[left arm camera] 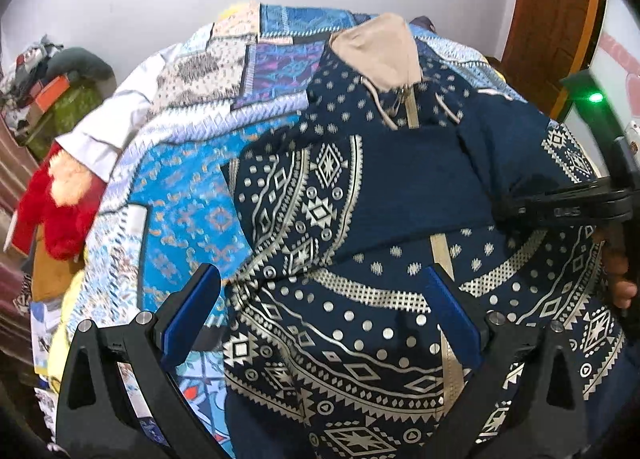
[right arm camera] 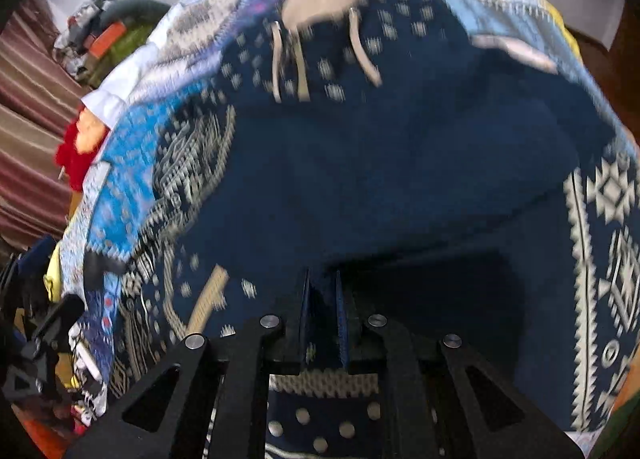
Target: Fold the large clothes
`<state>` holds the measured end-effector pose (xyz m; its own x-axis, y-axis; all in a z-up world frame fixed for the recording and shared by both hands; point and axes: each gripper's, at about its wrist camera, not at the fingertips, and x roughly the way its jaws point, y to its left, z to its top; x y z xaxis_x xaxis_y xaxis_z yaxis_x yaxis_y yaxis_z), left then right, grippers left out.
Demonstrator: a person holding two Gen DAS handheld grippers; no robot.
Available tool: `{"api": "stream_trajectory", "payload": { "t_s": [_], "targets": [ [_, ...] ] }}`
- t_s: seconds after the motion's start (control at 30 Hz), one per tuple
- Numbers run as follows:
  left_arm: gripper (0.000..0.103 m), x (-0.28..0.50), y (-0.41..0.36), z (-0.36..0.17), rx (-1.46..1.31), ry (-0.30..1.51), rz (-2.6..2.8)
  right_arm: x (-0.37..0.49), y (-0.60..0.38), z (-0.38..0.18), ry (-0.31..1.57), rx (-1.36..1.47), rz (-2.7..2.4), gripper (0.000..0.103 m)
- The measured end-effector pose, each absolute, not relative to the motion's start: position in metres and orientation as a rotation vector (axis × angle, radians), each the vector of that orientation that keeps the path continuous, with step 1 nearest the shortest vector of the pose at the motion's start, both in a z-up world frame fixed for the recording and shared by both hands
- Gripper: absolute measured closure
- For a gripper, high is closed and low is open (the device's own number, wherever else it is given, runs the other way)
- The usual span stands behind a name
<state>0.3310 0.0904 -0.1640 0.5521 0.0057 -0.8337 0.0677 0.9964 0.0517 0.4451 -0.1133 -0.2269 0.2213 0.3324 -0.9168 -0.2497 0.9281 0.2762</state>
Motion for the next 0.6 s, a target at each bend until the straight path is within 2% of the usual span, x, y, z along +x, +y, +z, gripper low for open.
{"api": "stream_trajectory", "payload": {
  "t_s": [0.27, 0.6],
  "targets": [
    [0.002, 0.333, 0.068, -0.153, 0.000, 0.992, -0.104, 0.409, -0.134, -0.217, 1.385, -0.009, 0.474, 0.095],
    [0.002, 0.376, -0.020, -0.130, 0.111, 0.973, -0.255, 0.391, -0.233, -0.149, 1.141, 0.047, 0.325, 0.095]
  ]
}}
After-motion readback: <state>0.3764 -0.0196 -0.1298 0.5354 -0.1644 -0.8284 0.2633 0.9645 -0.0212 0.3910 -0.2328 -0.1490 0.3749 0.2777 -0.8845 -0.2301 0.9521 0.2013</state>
